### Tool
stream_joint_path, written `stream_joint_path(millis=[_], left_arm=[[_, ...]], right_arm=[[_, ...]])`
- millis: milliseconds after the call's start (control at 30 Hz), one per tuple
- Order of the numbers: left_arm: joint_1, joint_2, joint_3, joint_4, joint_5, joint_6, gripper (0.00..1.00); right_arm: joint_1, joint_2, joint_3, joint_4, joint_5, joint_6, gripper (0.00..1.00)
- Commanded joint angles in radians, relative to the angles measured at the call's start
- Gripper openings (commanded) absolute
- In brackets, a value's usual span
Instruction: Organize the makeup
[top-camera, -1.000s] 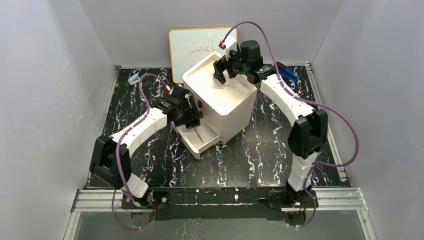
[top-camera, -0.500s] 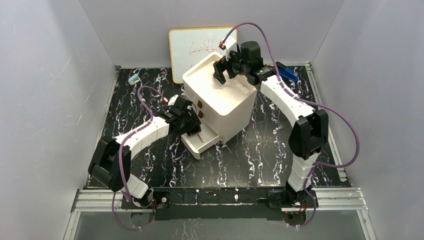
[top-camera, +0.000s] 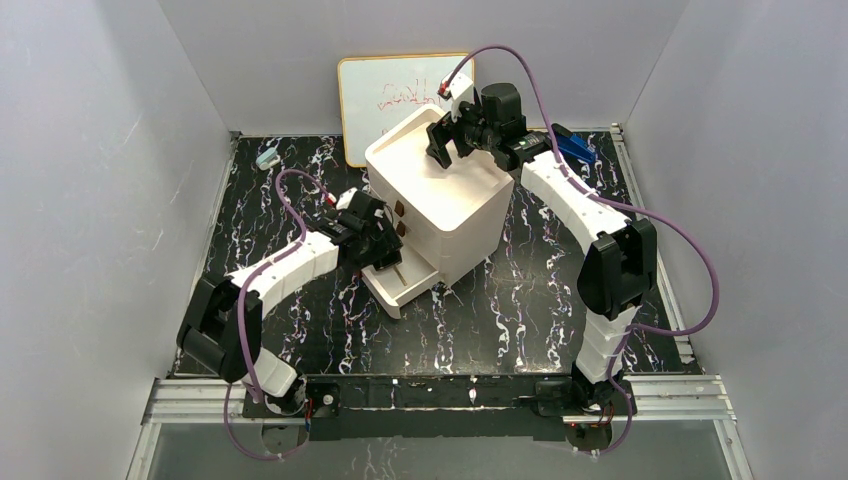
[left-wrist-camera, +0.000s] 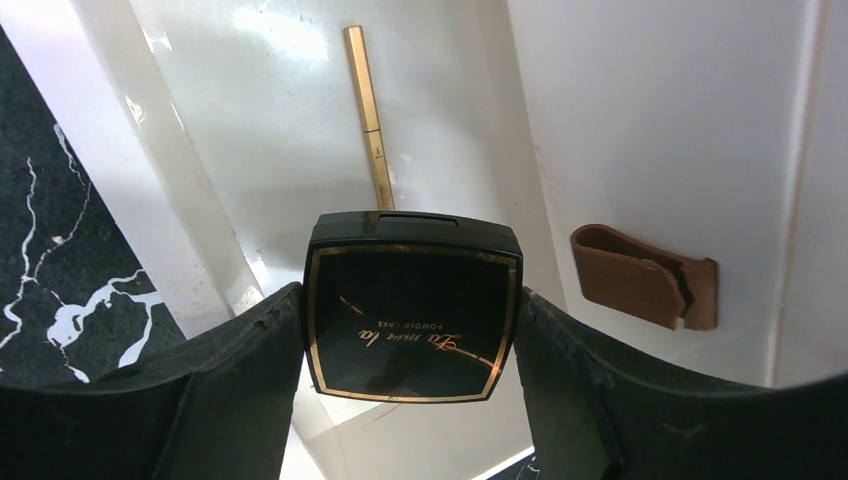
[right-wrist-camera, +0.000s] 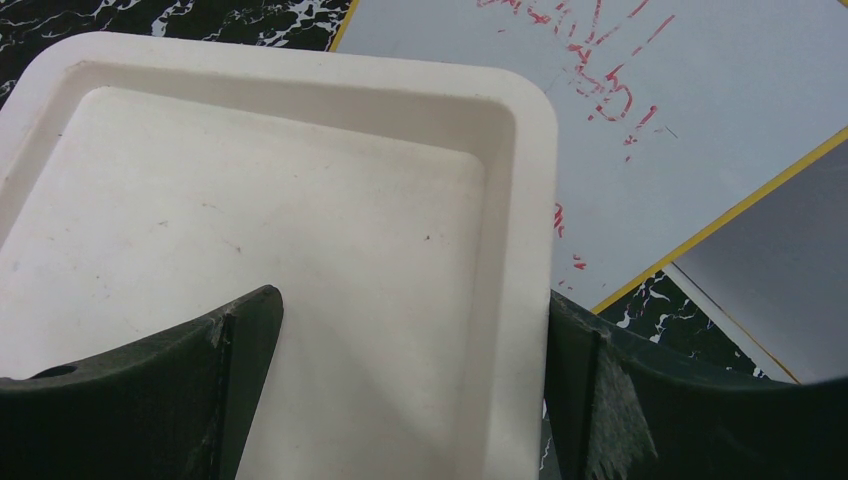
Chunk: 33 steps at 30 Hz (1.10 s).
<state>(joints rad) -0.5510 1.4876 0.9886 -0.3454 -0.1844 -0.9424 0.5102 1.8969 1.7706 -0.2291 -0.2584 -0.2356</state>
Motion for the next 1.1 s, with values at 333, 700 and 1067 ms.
stream_joint_path(millis=[333,700,1067], left_arm=[[0.0,-0.162,0.152,0.004,-0.086,0.151,0.98],[0.0,-0.611,-0.116,0.023,-0.28,0.724,0.99],[0.0,-0.903,-0.57,0.245,-0.091,1.261,0.98]], right_arm=[[0.058,0.138,-0.125,-0.358,-0.121,0.084,1.0],[0.058,0.149,-0.115,-0.359,-0.122,0.081,1.0],[0.066,0.175,-0.084,-0.36,-0.142,0.079,1.0]])
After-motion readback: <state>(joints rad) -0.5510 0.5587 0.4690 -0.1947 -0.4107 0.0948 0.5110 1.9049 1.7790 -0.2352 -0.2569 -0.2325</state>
